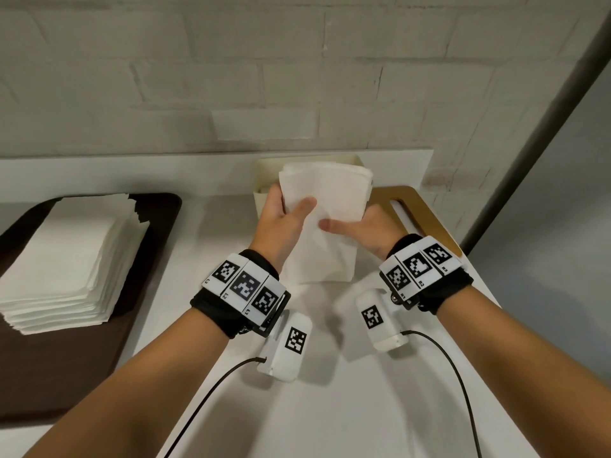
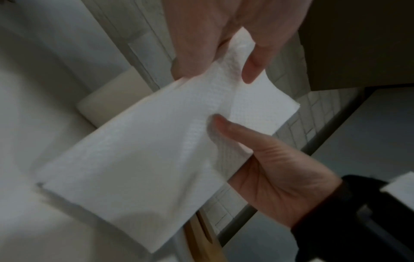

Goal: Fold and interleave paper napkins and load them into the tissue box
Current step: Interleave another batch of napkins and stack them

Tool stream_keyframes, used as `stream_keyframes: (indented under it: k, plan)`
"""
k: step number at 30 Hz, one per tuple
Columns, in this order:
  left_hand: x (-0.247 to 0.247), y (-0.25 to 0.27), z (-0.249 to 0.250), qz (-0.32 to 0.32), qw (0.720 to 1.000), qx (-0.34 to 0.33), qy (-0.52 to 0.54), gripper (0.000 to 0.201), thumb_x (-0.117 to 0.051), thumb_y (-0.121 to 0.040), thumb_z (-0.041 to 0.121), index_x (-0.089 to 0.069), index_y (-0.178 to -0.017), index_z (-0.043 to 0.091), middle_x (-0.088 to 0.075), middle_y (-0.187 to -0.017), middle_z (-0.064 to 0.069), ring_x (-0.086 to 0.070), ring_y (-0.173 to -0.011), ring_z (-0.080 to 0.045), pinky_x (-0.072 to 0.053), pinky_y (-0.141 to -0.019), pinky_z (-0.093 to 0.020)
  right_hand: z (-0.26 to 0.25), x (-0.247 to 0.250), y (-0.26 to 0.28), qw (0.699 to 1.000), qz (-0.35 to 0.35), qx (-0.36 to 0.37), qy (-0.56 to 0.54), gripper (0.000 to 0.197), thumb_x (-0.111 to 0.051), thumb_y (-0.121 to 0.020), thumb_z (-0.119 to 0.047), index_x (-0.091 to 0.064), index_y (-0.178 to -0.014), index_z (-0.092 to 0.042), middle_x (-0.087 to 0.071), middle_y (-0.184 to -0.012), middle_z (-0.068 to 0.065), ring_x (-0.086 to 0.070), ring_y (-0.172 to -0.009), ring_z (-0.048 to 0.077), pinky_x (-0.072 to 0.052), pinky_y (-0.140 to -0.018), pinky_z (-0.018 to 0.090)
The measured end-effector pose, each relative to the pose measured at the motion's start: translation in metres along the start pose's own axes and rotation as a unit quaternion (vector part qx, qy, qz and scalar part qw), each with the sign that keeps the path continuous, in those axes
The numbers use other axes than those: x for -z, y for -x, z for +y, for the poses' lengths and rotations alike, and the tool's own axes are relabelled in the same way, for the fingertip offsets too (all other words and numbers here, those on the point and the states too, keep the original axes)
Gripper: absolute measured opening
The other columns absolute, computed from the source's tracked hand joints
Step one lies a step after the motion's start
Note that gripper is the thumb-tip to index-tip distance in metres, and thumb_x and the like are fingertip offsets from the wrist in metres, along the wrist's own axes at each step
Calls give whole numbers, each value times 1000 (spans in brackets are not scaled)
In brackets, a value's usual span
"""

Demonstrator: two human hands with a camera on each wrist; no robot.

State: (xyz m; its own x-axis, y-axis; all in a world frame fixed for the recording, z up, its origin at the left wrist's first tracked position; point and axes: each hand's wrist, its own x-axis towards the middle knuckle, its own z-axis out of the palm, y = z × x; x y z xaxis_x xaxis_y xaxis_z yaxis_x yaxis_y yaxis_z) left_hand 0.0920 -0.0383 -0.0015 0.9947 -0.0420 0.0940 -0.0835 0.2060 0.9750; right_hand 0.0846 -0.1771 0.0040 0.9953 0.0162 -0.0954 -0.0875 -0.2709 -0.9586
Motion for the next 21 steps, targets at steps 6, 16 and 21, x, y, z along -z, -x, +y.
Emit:
stream_keyframes:
  k: [6,16,21]
  plan:
    - [4,-4,-6,5,1000,5,-1,34,-53,-86,-5,-44,-112,14,-59,-100,-1,-56,-102,-23,-46,-93,-38,9,0,1,1000,19,-16,5,39,-71,-79,-16,-59,-113,-3,-63,-91,-3,-60,-83,11,-49,-63,11]
    - [32,-8,-32,-76,960,143,-227,37,-69,-80,16,-61,-116,12,-64,-104,0,-60,-96,-17,-48,-84,-25,-3,37,-4,962,36,8,-272,22,-62,-80,4,-62,-96,-11,-69,-96,2,-66,-87,14,-59,-68,23]
    - [62,-14,-26,-25,986,128,-108,34,-67,-79,8,-61,-113,10,-67,-96,3,-64,-89,-12,-50,-82,-22,16,65,2,976,39,-22,-214,26,-60,-80,6,-58,-102,-9,-65,-101,2,-63,-89,12,-58,-67,18]
